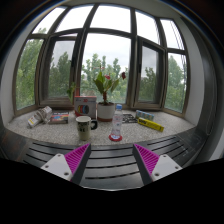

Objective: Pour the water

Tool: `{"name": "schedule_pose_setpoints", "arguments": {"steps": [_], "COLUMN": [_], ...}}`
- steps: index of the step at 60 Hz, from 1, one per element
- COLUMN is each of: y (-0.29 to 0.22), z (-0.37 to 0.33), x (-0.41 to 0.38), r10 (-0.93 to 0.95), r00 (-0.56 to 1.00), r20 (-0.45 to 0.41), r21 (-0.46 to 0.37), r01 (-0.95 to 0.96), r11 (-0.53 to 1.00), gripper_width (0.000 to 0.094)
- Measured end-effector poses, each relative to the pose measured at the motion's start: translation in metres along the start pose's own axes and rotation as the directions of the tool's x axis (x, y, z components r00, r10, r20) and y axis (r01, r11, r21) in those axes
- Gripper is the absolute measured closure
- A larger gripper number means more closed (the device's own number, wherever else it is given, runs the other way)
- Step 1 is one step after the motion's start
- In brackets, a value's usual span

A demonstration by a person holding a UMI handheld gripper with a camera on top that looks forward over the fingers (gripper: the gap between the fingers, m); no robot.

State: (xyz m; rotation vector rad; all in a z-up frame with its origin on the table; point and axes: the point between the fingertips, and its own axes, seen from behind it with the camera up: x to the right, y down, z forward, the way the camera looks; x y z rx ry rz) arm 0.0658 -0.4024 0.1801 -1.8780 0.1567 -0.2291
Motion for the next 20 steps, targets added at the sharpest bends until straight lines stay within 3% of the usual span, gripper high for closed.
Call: {"name": "schedule_pose_setpoints", "arguments": {"steps": [20], "y": [0.005], "z": [-0.079], "x": [-0.010], "r10": [-0.005], "r00": [1.000], "r20": [0.004], "r21": [0.025], "r01": [0.005], "r11": [1.000], "gripper_width": [0.0084]}}
